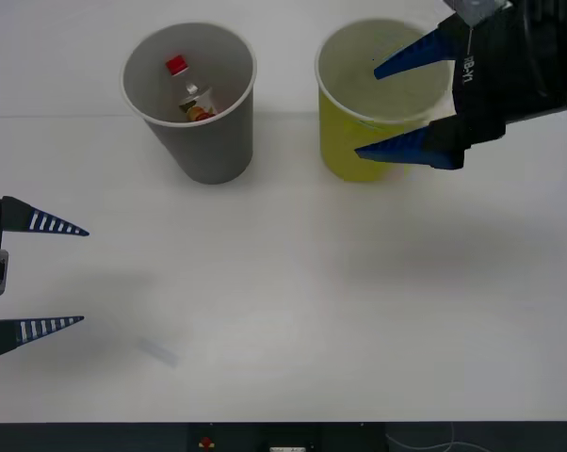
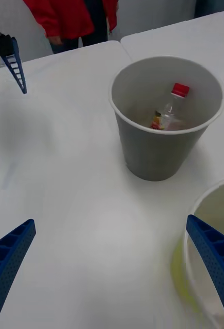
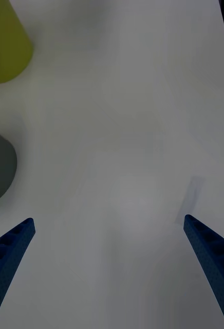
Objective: Put the can into the green bin and the plastic bottle into the gray bin
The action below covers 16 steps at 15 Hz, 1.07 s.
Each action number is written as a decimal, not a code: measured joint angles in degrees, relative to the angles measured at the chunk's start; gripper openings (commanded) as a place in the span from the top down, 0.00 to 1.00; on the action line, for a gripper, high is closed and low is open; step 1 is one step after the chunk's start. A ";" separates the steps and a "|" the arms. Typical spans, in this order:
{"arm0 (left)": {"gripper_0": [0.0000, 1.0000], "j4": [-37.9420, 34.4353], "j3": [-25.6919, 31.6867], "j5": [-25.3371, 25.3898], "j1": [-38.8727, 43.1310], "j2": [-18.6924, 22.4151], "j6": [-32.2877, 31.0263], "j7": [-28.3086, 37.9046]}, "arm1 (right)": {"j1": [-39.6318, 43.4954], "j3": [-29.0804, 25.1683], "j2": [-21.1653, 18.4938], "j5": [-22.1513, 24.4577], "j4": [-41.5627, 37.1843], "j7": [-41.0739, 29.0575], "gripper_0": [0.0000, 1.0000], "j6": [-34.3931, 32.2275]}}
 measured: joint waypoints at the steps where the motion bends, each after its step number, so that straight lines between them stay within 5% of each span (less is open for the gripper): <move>1: 0.00 0.00 0.00 0.00 0.00 0.00 0.00 0.00 | 2.83 -1.28 -0.99 -1.82 -0.34 2.81 0.00 0.02; 10: 0.00 0.00 0.00 0.00 0.00 0.00 0.00 0.00 | 27.61 -11.72 -8.60 -12.60 -4.63 24.87 0.00 3.44; 16: 0.00 0.00 0.00 0.00 0.00 0.00 0.00 0.00 | 38.52 -16.57 -9.55 -14.49 -4.63 36.27 0.00 3.44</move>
